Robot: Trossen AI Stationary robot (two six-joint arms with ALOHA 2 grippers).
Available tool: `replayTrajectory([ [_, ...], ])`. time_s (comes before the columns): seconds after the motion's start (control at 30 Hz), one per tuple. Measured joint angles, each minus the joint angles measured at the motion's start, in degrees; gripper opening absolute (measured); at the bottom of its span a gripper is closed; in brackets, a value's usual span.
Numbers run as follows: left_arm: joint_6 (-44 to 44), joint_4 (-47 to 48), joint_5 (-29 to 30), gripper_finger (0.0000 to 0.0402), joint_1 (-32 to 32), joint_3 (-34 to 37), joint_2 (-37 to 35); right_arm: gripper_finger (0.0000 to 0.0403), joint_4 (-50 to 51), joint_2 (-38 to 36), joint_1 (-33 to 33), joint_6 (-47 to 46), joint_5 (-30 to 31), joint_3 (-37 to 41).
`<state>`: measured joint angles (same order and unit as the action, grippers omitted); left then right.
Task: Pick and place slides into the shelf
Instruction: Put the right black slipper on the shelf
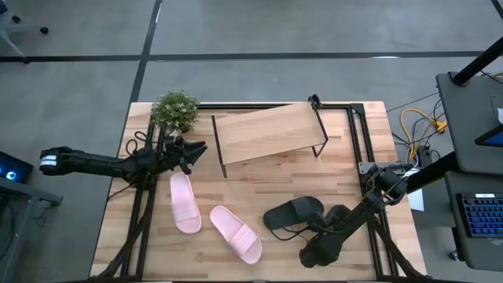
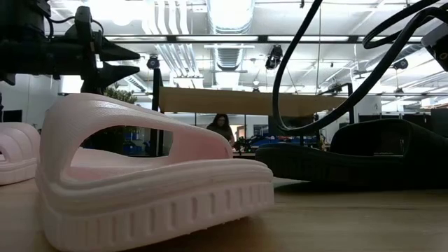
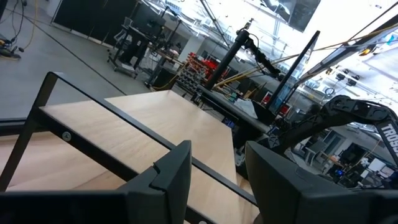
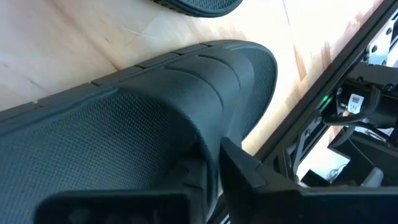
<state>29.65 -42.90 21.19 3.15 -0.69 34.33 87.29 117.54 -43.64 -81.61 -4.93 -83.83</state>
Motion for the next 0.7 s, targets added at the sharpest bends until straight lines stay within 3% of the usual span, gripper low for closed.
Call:
replayTrajectory([
  [0.33,0.0,-0.2,0.0,0.0136,0.0,0.0,-0.2,0.001,2.6,-0.8,0.0,2.1,-1.2,-0.1],
  [0.7,0.0,-0.4,0.0,0.0136,0.0,0.0,-0.8,0.0009,2.5,-2.8,0.0,1.7,3.6,-4.4],
])
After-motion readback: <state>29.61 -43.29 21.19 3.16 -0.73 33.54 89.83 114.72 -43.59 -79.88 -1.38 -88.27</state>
